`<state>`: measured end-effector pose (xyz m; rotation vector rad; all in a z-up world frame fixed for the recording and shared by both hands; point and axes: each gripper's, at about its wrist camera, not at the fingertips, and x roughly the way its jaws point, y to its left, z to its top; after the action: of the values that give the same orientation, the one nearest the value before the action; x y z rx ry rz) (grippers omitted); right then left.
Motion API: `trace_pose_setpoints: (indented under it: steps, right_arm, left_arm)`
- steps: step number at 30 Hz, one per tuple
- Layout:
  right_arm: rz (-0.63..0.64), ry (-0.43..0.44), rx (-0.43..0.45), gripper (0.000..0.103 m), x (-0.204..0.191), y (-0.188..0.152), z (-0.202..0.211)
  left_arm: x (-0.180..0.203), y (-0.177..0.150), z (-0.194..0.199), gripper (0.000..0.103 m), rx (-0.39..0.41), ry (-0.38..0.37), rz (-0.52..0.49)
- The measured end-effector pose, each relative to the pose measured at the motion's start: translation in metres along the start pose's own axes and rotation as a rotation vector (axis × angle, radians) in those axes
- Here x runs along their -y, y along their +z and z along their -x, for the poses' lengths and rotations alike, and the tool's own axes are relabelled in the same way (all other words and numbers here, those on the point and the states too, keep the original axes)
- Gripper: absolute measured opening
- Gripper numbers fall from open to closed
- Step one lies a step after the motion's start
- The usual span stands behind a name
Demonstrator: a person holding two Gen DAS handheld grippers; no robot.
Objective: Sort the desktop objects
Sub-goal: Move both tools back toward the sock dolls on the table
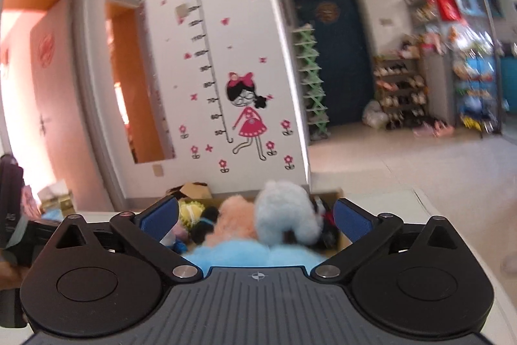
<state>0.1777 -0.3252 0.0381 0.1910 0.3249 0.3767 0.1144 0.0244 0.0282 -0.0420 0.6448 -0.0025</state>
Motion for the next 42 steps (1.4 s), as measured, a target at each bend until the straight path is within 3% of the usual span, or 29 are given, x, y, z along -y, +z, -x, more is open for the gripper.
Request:
trace_pose_setpoints:
  steps: [5,8,14,20,24,31,38,42]
  right_arm:
    - [0.178,-0.033,-0.087,0.102,-0.01,-0.023,-0.003]
    - [0.163,0.023,-0.138,0.102,-0.01,-0.031,-0.006]
    - [0.218,0.039,-0.167,0.102,-0.021,-0.052,0.017]
    - [0.202,0.04,-0.201,0.102,-0.014,-0.064,0.014]
    - [0.162,0.057,-0.223,0.102,-0.008,-0.069,0.005]
    - [0.167,0.043,-0.234,0.101,-0.007,-0.07,-0.009]
    - [0.201,0.045,-0.257,0.101,-0.006,-0.073,-0.023]
    - [0.199,0.05,-0.265,0.101,-0.001,-0.074,-0.026]
  left_arm:
    - [0.0,-0.024,0.023,0.082,-0.058,-0.077,-0.044]
    - [0.001,-0.04,0.039,0.082,-0.059,-0.093,-0.065]
    - [-0.008,-0.083,0.068,0.085,-0.059,-0.071,-0.082]
    - [-0.015,-0.11,0.079,0.087,-0.087,-0.07,-0.041]
    - [-0.006,-0.104,0.077,0.089,-0.075,-0.086,-0.073]
    - [0.017,-0.061,0.048,0.096,-0.024,-0.14,-0.139]
    - [0.059,-0.044,0.007,0.096,-0.023,-0.204,-0.382]
    - [0.067,-0.044,-0.017,0.094,-0.075,-0.267,-0.448]
